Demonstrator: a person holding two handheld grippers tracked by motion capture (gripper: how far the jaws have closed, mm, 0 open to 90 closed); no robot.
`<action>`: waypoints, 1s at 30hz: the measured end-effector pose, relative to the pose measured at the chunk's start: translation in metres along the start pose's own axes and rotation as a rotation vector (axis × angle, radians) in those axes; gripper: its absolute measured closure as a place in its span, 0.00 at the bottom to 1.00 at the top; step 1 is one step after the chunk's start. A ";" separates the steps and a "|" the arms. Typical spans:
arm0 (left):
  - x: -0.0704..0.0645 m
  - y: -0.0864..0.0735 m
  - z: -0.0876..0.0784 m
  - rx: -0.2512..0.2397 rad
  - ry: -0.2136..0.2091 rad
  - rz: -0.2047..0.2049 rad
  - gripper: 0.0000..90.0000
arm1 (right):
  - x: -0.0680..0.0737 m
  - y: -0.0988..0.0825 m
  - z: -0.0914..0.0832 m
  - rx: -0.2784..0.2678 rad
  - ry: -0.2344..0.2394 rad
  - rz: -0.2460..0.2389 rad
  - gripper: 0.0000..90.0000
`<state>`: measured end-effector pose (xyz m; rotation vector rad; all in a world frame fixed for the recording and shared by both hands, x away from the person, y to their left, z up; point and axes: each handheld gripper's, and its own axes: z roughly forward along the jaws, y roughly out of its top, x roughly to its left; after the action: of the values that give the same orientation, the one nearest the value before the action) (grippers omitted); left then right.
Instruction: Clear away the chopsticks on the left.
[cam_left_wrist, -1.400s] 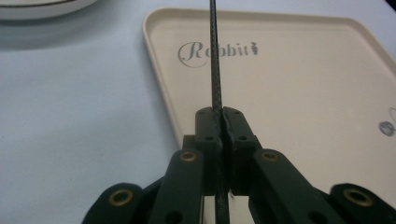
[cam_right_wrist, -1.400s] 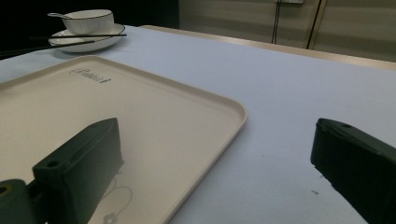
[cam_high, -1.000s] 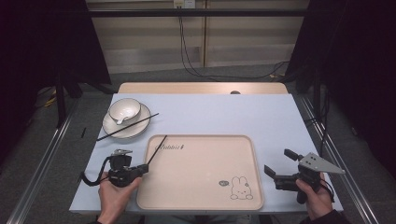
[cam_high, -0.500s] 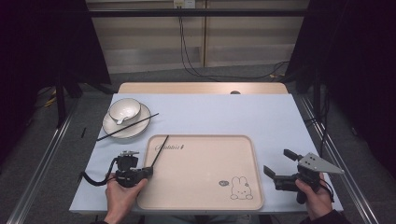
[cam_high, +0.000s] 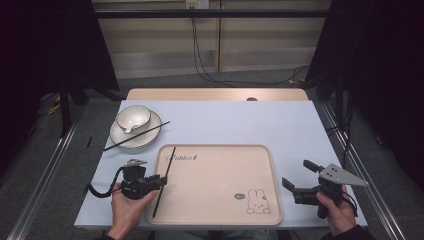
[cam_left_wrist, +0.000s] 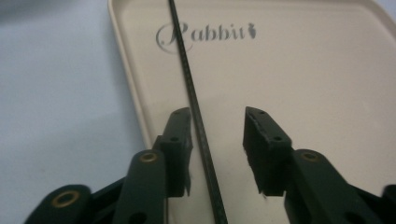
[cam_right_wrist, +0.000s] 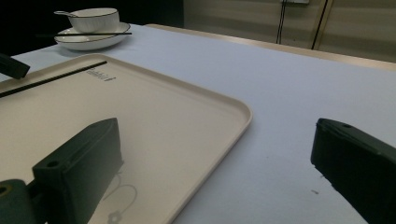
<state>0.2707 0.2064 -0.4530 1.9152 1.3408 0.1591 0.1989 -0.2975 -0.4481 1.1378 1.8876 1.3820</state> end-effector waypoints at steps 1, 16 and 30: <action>0.001 0.001 -0.002 -0.017 -0.006 0.020 0.66 | 0.000 0.000 0.000 -0.002 -0.001 0.000 0.02; 0.036 0.020 -0.034 -0.128 -0.063 0.221 0.08 | 0.000 0.000 0.000 -0.002 -0.004 0.001 0.02; 0.090 0.049 -0.057 -0.212 -0.075 0.397 0.10 | 0.000 0.000 0.000 -0.002 -0.009 0.003 0.02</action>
<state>0.3178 0.3053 -0.4104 1.9616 0.8464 0.4051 0.1990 -0.2976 -0.4481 1.1446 1.8782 1.3785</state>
